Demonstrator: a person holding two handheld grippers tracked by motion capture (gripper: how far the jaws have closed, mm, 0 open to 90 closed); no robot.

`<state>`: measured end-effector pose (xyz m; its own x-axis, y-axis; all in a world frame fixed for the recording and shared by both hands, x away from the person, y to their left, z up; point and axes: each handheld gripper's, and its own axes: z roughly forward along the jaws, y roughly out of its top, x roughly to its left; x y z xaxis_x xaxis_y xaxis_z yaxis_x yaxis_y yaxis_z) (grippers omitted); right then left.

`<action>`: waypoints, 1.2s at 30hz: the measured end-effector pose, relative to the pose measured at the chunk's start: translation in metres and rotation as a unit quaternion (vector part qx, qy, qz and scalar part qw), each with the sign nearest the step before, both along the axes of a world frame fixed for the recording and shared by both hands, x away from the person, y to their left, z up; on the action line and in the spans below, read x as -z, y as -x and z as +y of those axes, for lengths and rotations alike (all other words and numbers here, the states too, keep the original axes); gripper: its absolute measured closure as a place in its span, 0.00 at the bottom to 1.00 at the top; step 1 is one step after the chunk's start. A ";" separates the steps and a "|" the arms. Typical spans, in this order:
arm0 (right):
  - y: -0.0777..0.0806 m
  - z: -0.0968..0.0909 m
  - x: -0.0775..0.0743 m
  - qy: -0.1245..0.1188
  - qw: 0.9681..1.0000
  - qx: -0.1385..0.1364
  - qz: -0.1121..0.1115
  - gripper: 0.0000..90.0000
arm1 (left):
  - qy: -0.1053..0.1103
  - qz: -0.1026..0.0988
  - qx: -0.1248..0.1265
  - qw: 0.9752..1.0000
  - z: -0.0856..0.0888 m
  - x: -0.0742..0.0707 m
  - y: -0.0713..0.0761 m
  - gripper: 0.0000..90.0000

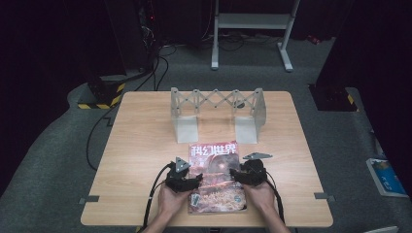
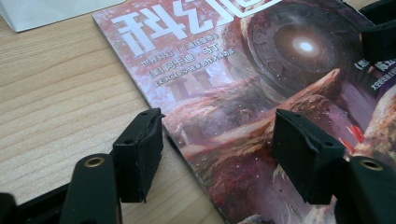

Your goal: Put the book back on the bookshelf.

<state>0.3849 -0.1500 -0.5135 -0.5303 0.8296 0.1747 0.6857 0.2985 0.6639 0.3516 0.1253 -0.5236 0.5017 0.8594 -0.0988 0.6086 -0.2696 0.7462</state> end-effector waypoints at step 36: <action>-0.024 -0.006 -0.019 0.007 0.999 -0.024 0.046 0.54 | 0.019 -0.043 -0.012 0.999 0.002 0.010 0.004 0.33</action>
<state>0.4090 -0.1560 -0.4948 -0.5512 0.8068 0.2127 0.7289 0.3415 0.5934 0.3474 0.1271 -0.5337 0.4888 0.8678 -0.0895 0.5485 -0.2259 0.8051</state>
